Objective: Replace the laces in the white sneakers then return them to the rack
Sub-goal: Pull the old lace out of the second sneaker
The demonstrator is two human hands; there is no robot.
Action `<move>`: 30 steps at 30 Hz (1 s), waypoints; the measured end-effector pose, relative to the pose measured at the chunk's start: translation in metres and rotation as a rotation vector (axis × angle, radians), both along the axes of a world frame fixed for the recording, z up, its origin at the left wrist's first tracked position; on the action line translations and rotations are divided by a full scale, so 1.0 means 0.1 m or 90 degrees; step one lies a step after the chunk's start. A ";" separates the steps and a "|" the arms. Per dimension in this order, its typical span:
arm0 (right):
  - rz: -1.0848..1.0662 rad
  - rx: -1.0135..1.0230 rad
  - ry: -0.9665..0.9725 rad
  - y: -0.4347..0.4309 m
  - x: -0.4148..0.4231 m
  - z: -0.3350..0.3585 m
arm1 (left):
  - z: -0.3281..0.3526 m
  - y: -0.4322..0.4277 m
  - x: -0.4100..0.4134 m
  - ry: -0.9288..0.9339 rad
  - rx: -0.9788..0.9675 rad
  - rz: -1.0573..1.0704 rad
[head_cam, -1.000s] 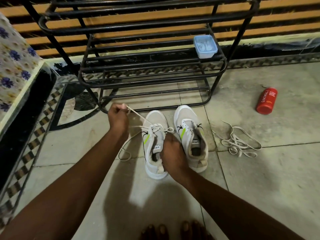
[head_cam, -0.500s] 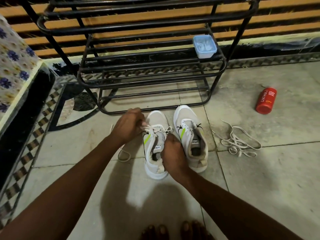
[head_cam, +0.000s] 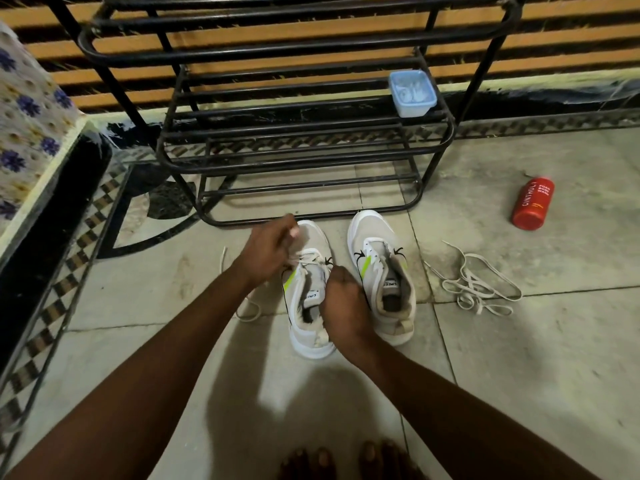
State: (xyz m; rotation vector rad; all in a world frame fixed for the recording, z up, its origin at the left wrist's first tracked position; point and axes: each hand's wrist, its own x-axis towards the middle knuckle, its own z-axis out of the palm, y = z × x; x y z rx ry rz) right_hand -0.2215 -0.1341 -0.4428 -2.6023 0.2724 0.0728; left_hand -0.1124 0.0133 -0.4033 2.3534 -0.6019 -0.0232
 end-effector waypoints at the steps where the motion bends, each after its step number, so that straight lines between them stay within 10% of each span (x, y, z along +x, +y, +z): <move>1: -0.001 -0.020 -0.002 0.01 0.01 0.02 | 0.01 -0.01 0.02 -0.020 0.101 -0.096; 19: -0.061 0.059 -0.052 0.04 0.00 0.02 | -0.21 -0.21 -0.21 0.008 0.197 -0.002; 30: -0.008 0.018 -0.052 0.06 -0.02 0.12 | -0.31 -0.18 -0.26 0.062 0.000 0.258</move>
